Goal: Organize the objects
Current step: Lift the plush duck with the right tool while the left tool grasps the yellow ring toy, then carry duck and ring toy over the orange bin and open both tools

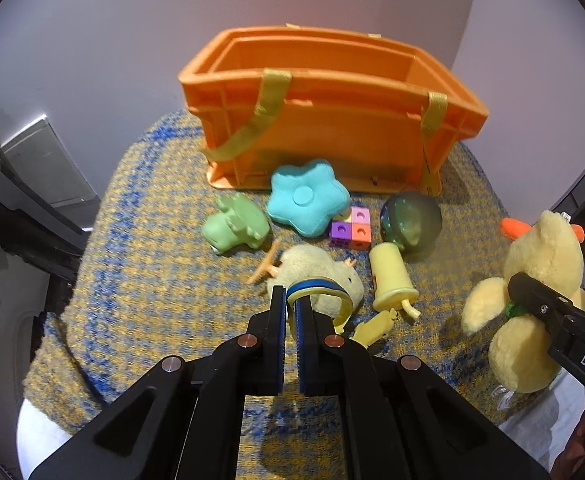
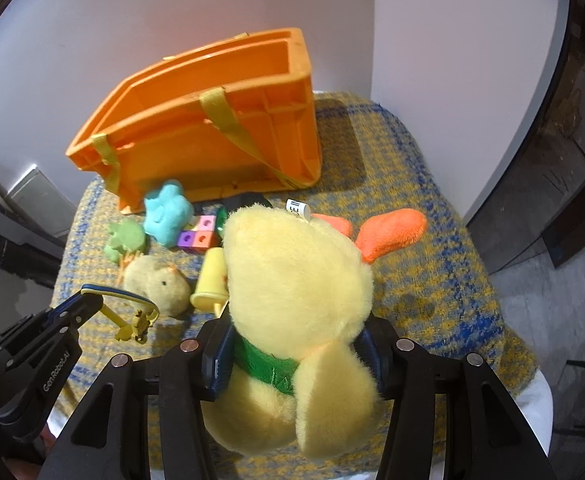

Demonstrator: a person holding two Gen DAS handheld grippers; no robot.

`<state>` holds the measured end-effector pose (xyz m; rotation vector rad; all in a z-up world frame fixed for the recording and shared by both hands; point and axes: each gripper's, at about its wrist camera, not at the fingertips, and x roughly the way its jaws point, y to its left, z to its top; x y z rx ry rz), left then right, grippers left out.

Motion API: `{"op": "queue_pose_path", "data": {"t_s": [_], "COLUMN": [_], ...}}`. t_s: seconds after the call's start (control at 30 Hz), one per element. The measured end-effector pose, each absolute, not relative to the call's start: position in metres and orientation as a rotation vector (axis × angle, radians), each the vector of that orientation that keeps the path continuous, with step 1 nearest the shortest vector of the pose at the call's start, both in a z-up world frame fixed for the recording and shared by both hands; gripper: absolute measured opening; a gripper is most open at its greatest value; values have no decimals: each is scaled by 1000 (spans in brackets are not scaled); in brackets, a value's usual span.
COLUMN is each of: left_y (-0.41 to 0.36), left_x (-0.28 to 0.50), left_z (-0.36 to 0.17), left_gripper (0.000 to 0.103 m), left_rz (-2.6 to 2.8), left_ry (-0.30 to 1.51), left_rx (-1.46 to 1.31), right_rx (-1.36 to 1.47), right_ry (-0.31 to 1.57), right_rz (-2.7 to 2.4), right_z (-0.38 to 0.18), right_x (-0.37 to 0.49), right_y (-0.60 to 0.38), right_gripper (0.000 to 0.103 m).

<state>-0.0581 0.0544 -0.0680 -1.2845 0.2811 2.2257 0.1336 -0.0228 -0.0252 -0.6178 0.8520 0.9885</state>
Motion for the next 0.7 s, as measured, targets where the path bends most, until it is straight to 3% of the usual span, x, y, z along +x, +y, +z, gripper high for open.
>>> {"op": "queue_pose_path", "data": {"t_s": [0.7], "left_y": [53], "left_x": [-88], "left_z": [-4], "left_gripper": [6], "left_rz": [2044], "left_ry": [341], "left_rx": [-1090], "right_rx": [-603], "right_ry": [717], "right_rz": [1103], "right_z": [37], "right_x": [102], "right_y": [8], "right_gripper": [52]}}
